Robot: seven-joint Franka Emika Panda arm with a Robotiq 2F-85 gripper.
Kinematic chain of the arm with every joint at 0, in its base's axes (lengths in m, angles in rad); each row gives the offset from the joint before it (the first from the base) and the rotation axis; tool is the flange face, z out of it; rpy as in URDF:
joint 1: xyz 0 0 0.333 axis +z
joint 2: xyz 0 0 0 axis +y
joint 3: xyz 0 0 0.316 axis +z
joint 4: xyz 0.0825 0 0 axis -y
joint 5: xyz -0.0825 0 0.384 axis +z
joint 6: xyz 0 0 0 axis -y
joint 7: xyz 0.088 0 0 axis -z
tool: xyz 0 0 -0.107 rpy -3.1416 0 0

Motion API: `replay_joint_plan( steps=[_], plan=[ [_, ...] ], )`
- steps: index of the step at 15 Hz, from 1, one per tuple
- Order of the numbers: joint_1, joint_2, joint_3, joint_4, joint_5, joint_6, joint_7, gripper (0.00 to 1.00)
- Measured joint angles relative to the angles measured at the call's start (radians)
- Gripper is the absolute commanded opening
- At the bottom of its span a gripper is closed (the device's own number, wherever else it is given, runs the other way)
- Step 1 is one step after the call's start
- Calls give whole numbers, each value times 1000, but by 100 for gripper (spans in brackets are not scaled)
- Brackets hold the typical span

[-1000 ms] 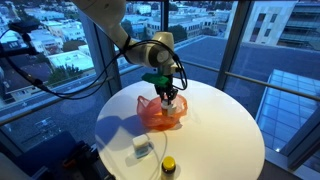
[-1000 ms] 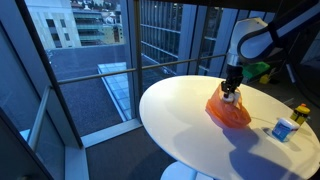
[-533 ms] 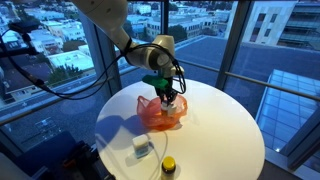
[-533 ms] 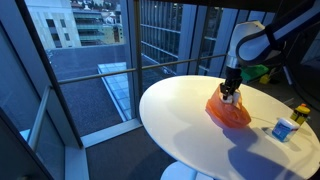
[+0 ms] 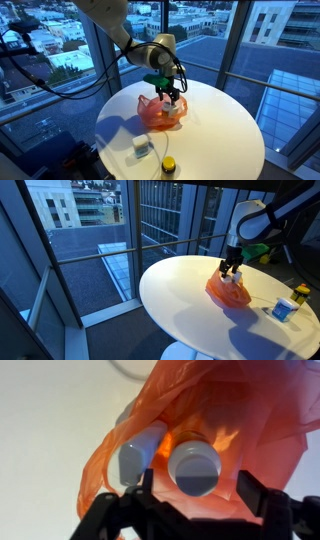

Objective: Put the white bottle in the plastic

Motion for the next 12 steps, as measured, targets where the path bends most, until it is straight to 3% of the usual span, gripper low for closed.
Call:
replay_joint_plan(
  steps=[6,12],
  plan=[
    [13,-93,0,0,-19,-72,-2,100],
    [15,-216,1,0,-22,-267,-48,100]
  ],
)
